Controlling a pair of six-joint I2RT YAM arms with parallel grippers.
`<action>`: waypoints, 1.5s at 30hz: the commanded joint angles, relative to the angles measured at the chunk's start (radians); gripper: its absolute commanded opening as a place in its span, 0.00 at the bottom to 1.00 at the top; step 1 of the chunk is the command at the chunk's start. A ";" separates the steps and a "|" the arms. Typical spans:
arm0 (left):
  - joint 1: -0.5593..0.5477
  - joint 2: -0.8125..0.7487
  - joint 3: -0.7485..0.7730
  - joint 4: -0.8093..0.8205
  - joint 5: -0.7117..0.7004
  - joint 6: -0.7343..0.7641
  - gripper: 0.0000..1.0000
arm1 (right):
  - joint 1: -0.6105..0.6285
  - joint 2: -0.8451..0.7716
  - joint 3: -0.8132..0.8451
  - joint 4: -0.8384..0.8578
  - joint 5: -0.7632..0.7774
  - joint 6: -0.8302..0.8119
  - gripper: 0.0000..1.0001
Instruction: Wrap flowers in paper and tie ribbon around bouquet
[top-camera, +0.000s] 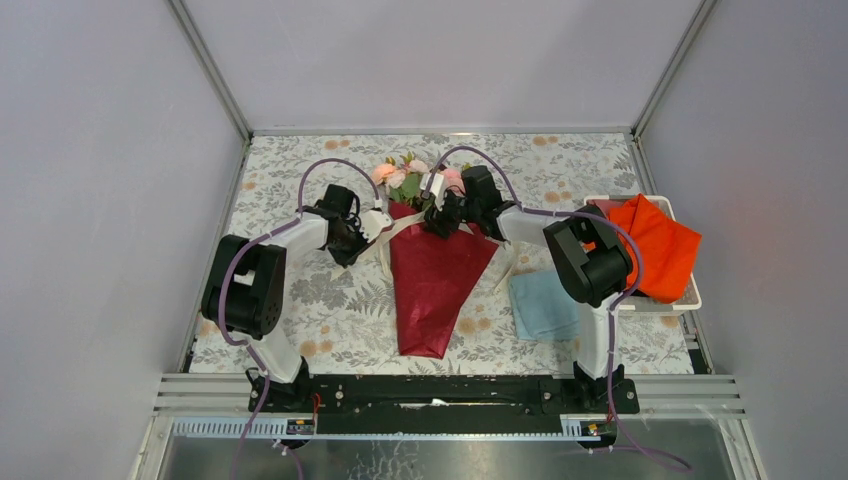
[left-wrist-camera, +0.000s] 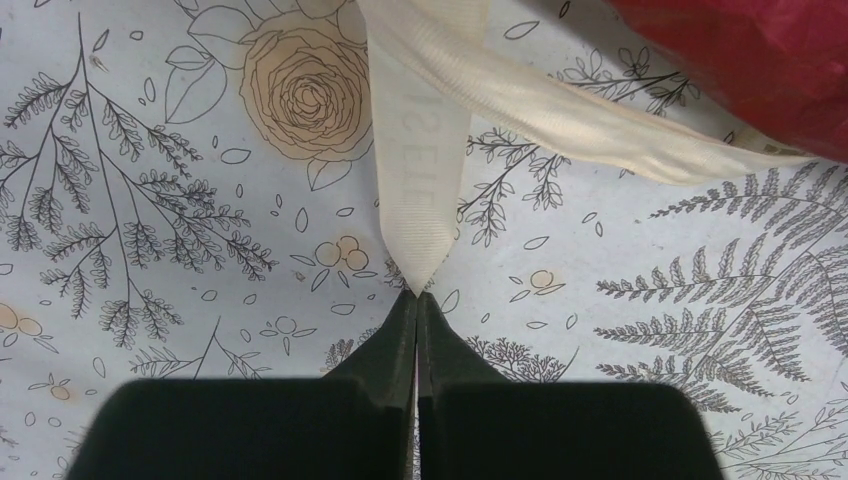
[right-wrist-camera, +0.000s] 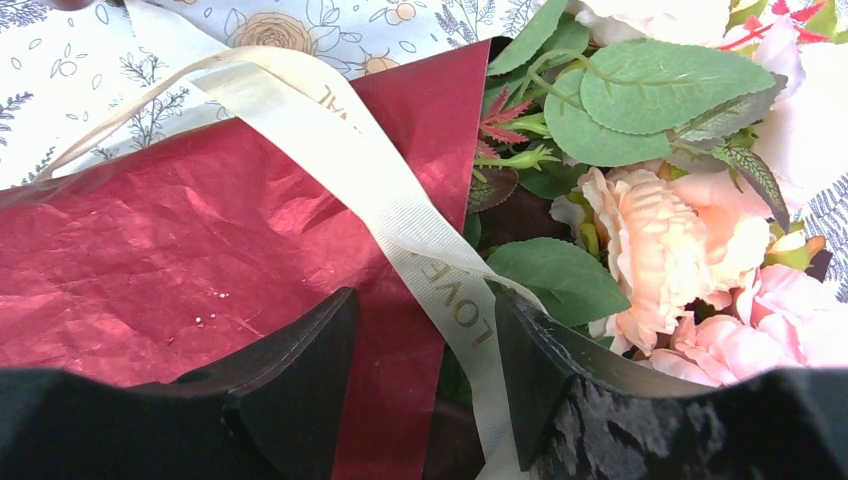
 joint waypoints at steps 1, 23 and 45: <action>-0.001 0.029 -0.038 0.021 -0.018 -0.004 0.00 | -0.009 0.012 0.054 -0.003 0.017 -0.005 0.61; -0.001 -0.019 0.021 0.033 0.039 -0.083 0.00 | -0.007 -0.070 -0.060 0.110 0.065 0.158 0.00; -0.177 -0.002 0.341 -0.125 0.122 -0.020 0.61 | 0.022 -0.360 -0.453 0.174 0.205 0.666 0.11</action>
